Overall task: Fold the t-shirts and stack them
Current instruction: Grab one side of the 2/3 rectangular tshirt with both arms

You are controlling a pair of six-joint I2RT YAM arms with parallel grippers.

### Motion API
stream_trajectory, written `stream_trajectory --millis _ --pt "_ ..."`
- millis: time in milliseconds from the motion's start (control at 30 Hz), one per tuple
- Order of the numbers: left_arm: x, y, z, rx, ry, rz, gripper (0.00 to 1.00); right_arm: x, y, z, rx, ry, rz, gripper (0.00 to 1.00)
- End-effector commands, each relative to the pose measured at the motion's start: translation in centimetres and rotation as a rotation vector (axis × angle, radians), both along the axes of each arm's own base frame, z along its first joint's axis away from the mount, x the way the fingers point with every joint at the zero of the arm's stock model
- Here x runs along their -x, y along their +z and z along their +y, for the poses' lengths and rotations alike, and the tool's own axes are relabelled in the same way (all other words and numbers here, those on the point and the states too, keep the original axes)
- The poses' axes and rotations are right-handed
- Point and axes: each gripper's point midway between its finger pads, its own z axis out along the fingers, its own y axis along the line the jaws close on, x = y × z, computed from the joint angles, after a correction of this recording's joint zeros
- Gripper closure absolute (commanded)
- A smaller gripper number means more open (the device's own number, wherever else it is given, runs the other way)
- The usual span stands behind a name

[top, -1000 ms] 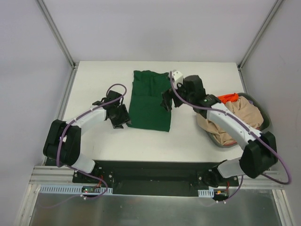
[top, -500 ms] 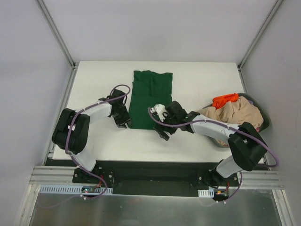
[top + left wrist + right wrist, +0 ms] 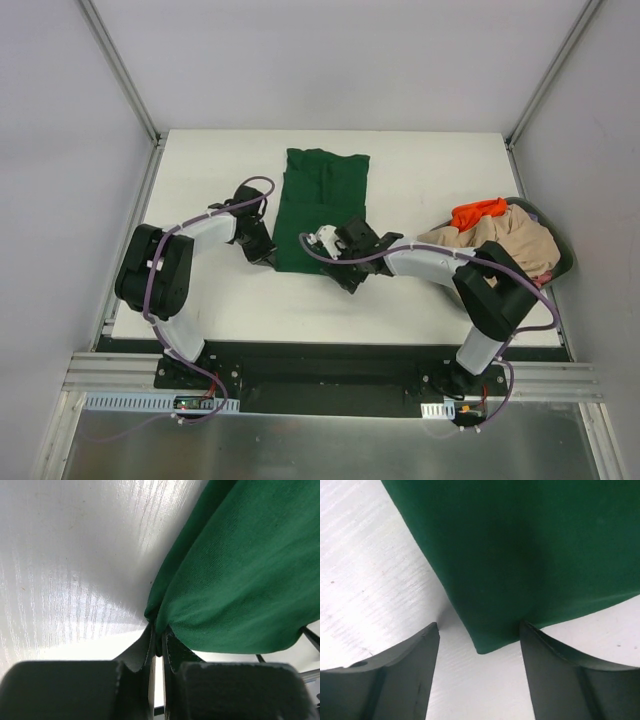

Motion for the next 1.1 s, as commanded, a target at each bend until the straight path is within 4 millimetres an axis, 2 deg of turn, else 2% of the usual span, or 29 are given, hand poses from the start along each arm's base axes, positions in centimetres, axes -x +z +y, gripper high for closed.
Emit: stream_trajectory --millis 0,133,300,400,533,600,667,733,833,1067 --pt "0.7 -1.4 1.5 -0.052 0.023 0.033 1.0 0.6 -0.3 0.1 0.055 -0.009 -0.006 0.38" --pt "1.6 -1.4 1.9 -0.055 0.03 0.036 1.0 0.8 -0.3 -0.7 0.131 -0.041 -0.063 0.58" --pt "3.6 -0.6 3.0 -0.069 0.056 0.007 1.0 3.4 0.4 0.1 0.112 -0.004 -0.042 0.73" --pt "5.1 0.1 3.8 -0.074 0.085 -0.024 1.0 6.0 1.8 2.1 0.029 0.072 -0.005 0.79" --pt "6.8 1.9 5.1 -0.085 0.134 -0.081 1.0 10.2 5.0 5.1 -0.142 0.159 0.105 0.89" --pt "7.5 3.0 5.6 -0.088 0.155 -0.115 1.0 12.5 6.7 6.3 -0.224 0.207 0.168 0.89" --pt "8.2 4.4 6.0 -0.083 0.166 -0.153 1.0 13.9 8.2 6.8 -0.287 0.231 0.211 0.91" --pt "8.6 5.9 6.7 -0.087 0.188 -0.21 1.0 15.3 9.7 7.2 -0.355 0.257 0.268 0.96" --pt "9.2 8.2 7.7 -0.094 0.224 -0.297 1.0 17.6 11.6 8.2 -0.465 0.32 0.361 0.96" --pt "11.0 12.5 9.8 -0.114 0.296 -0.421 1.0 21.2 16.3 9.6 -0.661 0.452 0.479 0.97"
